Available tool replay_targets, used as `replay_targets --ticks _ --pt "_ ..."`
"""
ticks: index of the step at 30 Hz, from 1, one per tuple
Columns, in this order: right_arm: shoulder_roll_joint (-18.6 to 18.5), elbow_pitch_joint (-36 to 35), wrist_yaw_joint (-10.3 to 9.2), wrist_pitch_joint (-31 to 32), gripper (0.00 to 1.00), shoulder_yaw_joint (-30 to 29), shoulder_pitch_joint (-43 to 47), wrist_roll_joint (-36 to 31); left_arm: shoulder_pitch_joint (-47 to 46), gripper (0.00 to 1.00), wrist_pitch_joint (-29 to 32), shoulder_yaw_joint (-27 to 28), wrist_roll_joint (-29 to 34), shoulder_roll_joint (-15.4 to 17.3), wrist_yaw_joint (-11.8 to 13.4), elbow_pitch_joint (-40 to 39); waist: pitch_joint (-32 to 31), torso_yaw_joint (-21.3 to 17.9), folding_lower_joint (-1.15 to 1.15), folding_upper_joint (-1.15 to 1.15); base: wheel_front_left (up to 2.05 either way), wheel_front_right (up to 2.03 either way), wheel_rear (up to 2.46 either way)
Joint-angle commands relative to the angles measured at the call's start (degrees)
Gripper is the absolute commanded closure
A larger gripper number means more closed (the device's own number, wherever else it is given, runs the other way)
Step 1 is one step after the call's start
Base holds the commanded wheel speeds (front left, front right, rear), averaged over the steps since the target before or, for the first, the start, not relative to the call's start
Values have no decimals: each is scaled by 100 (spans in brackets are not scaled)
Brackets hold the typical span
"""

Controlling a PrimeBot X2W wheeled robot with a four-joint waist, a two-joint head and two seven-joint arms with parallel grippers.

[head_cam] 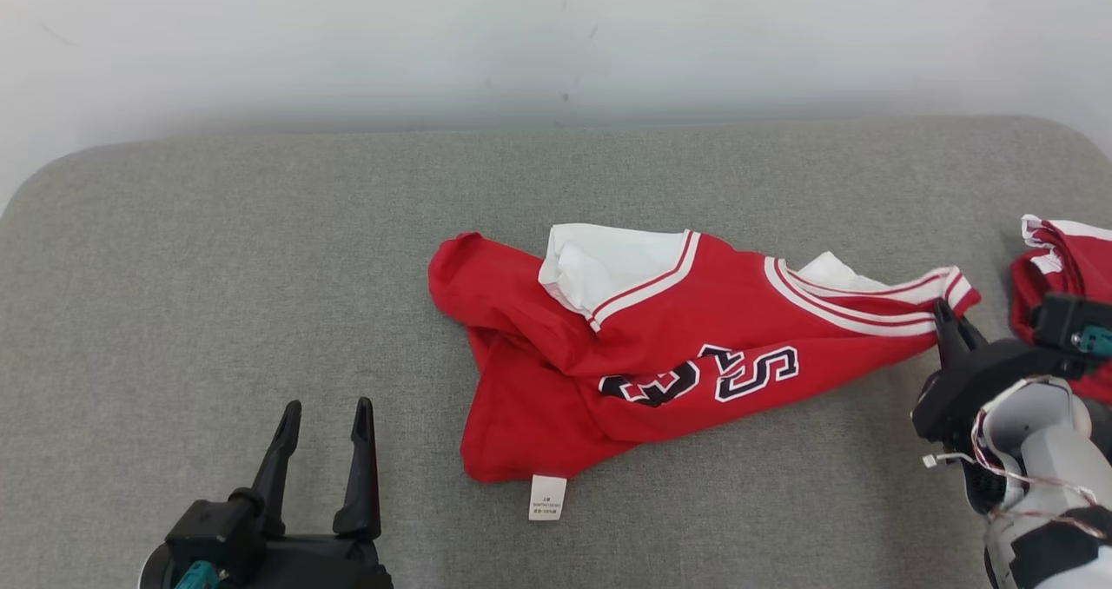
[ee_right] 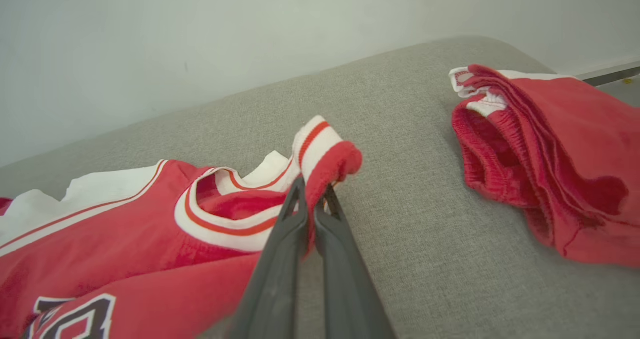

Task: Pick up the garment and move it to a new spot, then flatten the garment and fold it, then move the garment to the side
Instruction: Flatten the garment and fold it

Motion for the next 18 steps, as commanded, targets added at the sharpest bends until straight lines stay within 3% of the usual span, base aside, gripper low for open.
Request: replay_targets --ticks 1,5,6,7,8,13,18 --pt "26 -123 4 62 100 -114 114 -100 10 0 -3 -11 -9 4 6 15 -14 -3 1 0 0 0 0" --pt "180 -787 3 777 100 -783 793 -905 34 0 -3 -39 -20 4 0 27 -41 24 1 0 0 0 0" --pt "212 -955 3 1034 68 -935 958 -1188 38 0 -3 -40 -24 3 -3 30 -41 31 1 0 0 0 0" --pt "241 -1126 3 1326 6 -1106 1118 -1494 33 0 -3 -41 -26 4 -8 33 -35 45 1 0 0 0 0" --pt "318 -1373 3 1548 0 -1222 1233 -1739 17 0 -3 -45 -29 3 -11 36 -27 62 1 0 0 0 0" --pt "750 -2843 3 2362 0 -1713 1737 -2538 -56 0 -2 -45 -37 2 -17 46 -20 147 1 0 0 0 0" --pt "990 -4178 4 3039 0 -1647 1770 -2500 -71 0 -3 -28 -37 3 -22 33 3 207 1 0 0 0 0"
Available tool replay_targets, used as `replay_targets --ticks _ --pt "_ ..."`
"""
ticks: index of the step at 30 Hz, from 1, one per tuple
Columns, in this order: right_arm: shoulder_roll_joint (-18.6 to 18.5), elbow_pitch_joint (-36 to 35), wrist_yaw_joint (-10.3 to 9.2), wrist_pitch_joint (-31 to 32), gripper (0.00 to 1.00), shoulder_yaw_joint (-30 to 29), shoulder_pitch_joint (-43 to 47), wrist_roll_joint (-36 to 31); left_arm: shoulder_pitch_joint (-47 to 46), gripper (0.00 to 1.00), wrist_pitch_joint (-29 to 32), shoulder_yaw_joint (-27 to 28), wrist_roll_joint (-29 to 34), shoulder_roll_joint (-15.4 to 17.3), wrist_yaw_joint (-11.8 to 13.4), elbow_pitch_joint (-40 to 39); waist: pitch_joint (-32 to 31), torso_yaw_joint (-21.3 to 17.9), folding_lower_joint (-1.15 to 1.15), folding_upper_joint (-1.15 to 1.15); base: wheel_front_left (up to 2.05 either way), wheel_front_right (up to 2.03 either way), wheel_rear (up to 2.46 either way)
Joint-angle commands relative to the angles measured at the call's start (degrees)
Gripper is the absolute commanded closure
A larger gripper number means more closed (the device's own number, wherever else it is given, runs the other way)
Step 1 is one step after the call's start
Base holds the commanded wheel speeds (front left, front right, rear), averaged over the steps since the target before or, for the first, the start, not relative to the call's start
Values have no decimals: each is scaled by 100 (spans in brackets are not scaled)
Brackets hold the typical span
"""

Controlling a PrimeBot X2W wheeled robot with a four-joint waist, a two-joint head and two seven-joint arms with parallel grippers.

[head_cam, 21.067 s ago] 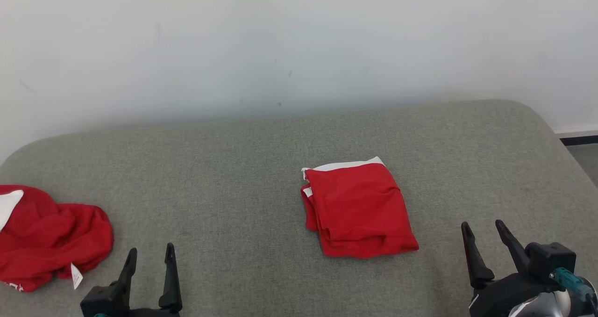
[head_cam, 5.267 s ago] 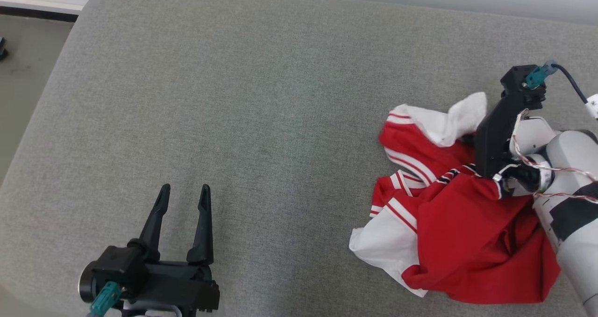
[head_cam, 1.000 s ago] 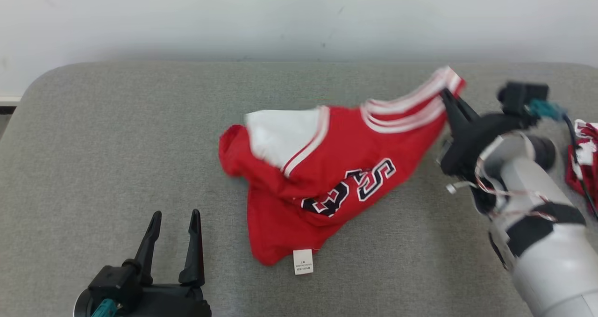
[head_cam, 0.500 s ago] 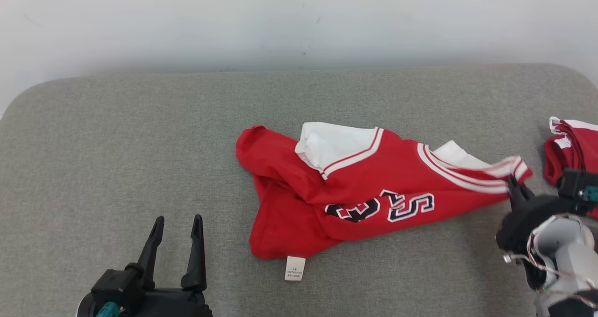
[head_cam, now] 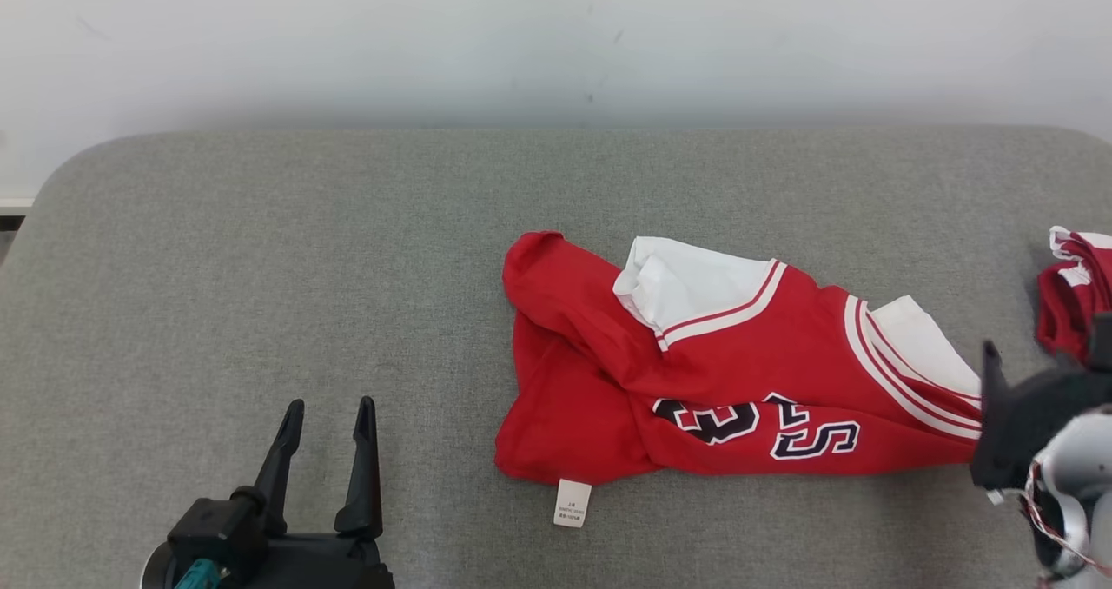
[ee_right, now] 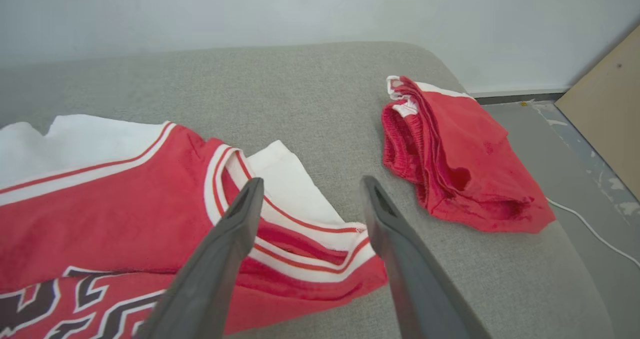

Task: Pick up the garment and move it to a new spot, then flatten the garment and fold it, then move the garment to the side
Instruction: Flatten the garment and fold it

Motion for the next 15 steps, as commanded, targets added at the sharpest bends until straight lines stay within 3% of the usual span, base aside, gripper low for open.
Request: replay_targets --ticks 1,5,9,15 --pt "68 -116 4 136 0 112 -76 111 -44 0 -4 21 -16 2 -11 -14 22 3 0 0 0 0 0" --pt "80 -23 3 728 0 442 -494 424 -97 0 -4 56 8 2 -11 -74 155 -4 0 0 0 0 0" --pt "96 809 4 1003 0 515 -1098 762 -182 0 -4 20 53 3 -33 -96 302 65 0 0 0 0 0" --pt "-9 2095 4 956 0 225 -1759 598 -334 0 -4 -57 134 4 -83 -119 519 232 0 0 0 0 0"
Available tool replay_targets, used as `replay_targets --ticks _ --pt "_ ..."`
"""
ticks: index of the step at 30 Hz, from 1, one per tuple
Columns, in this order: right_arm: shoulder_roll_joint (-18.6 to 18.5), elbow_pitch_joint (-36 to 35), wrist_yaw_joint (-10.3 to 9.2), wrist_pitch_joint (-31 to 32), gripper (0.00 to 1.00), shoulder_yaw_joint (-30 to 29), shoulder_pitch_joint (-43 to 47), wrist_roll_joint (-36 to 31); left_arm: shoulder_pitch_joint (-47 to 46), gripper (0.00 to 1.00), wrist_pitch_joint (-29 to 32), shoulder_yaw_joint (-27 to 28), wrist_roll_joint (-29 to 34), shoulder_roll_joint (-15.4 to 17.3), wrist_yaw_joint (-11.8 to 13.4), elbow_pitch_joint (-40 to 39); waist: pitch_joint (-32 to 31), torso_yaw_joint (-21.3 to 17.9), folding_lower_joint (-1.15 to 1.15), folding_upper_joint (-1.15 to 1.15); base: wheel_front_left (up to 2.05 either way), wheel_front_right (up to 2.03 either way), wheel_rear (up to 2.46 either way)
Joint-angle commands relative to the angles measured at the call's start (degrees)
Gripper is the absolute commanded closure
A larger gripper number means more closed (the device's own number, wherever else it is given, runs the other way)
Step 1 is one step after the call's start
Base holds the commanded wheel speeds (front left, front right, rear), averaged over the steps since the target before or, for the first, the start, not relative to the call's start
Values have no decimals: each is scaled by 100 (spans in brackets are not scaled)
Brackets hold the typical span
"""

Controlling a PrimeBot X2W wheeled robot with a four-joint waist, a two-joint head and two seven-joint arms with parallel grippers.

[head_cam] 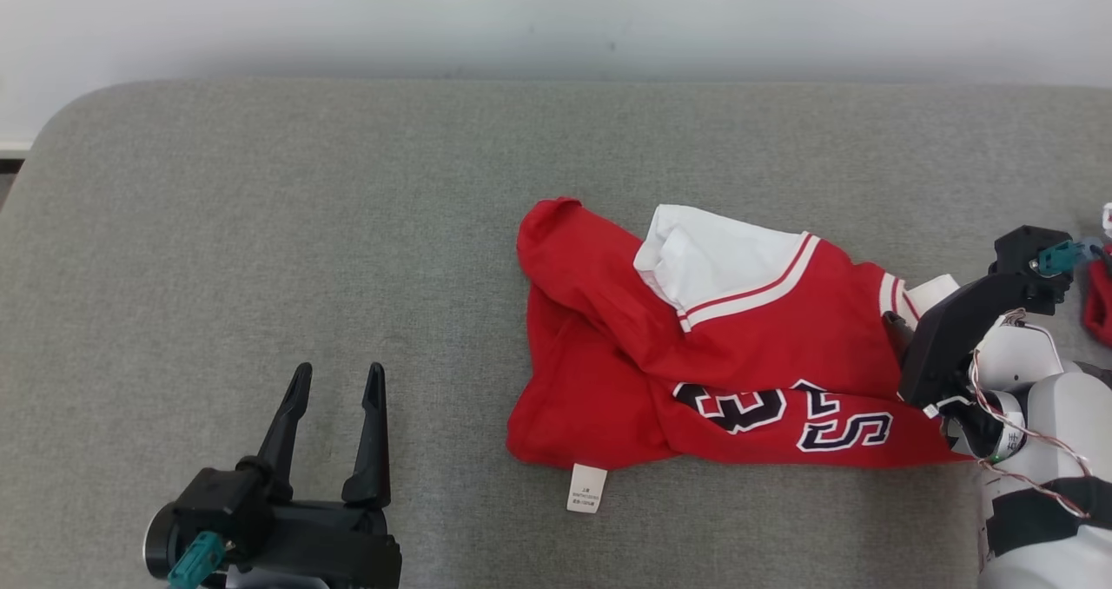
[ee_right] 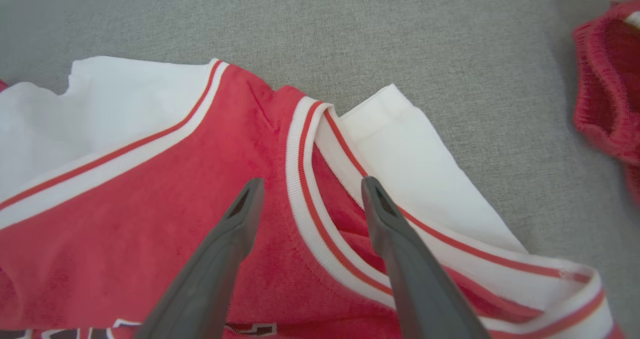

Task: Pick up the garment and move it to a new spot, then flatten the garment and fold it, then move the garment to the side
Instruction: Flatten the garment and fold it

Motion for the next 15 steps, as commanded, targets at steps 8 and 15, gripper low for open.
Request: replay_targets --ticks 8,15 --pt "-100 1161 4 -502 0 -168 -575 -130 -108 0 -4 17 82 4 -20 4 194 217 -1 0 0 0 0" --pt "-198 1560 4 -1163 100 12 -879 -20 -120 0 -4 31 76 4 -14 29 194 225 -1 0 0 0 0"
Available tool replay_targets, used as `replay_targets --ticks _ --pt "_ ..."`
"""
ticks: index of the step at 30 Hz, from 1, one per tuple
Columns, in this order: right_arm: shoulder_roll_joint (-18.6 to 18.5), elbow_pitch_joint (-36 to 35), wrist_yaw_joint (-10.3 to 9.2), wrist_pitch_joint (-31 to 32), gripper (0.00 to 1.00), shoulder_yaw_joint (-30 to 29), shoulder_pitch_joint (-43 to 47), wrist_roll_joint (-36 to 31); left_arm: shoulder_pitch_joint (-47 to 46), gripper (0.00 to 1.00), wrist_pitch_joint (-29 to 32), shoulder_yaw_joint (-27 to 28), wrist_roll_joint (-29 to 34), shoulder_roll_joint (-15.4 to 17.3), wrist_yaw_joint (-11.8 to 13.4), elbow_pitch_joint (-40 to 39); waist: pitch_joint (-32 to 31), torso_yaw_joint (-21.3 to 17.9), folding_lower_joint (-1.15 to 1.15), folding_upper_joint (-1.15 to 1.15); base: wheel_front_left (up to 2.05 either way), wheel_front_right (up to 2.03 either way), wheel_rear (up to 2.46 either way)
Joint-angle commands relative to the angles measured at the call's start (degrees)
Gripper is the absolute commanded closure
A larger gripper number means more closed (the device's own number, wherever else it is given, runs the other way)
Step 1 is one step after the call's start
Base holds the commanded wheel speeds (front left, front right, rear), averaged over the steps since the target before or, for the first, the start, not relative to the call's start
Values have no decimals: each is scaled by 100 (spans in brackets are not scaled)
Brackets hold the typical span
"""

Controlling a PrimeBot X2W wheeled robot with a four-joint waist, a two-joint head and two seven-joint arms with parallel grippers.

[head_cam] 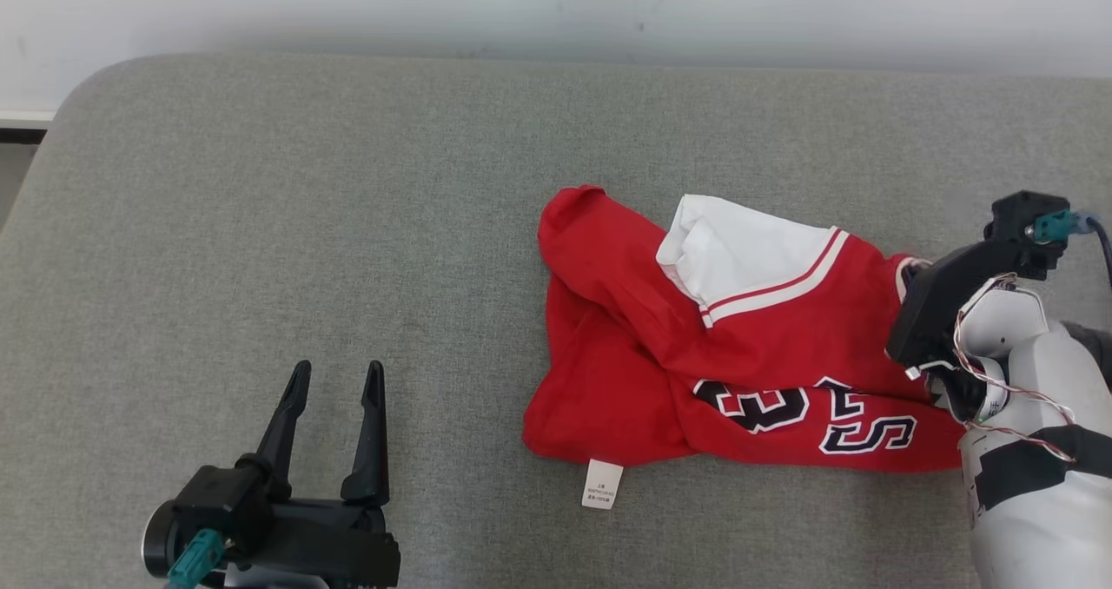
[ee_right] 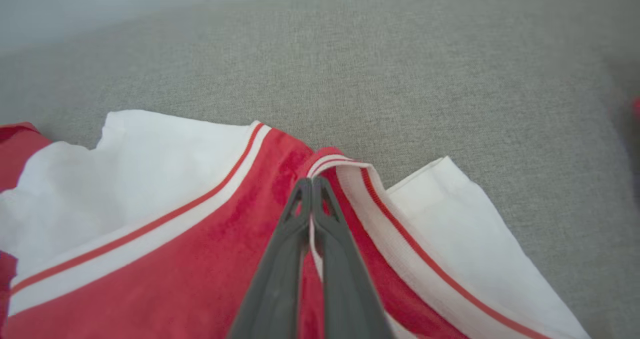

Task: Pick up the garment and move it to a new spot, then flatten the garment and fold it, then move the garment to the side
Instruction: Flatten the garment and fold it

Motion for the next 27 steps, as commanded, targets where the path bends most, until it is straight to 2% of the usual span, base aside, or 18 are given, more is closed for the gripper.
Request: replay_targets --ticks 1,6,10,14,19,24,25,26,27 --pt "-49 -15 4 -171 100 65 -11 90 -46 0 -4 14 26 3 27 17 -37 -11 -1 0 0 0 0" --pt "-93 -537 4 -502 100 276 464 707 114 0 -4 72 38 3 47 52 -234 -131 -1 0 0 0 0" --pt "-232 -1506 4 -195 100 486 1348 1249 240 0 -4 150 25 3 67 37 -398 -332 -1 0 0 0 0" --pt "-288 -2539 4 297 100 382 2345 1426 319 0 -4 209 -2 4 81 35 -500 -535 -1 0 0 0 0" --pt "-197 -3473 4 821 100 63 3350 1257 348 0 -4 210 -42 4 92 51 -610 -651 -1 0 0 0 0" --pt "-187 -3792 3 1155 100 -238 4076 464 379 0 -4 191 -55 4 85 85 -730 -663 -1 0 0 0 0" --pt "-179 -3767 3 1133 76 -284 4129 320 392 0 -4 202 -54 4 81 82 -741 -661 -1 0 0 0 0" --pt "-148 -3730 3 1091 0 -352 4144 181 393 0 -4 216 -50 4 78 78 -749 -658 -1 0 0 0 0" --pt "-113 -3690 3 1050 0 -380 4146 69 392 0 -4 234 -43 4 81 69 -758 -653 -1 0 0 0 0"
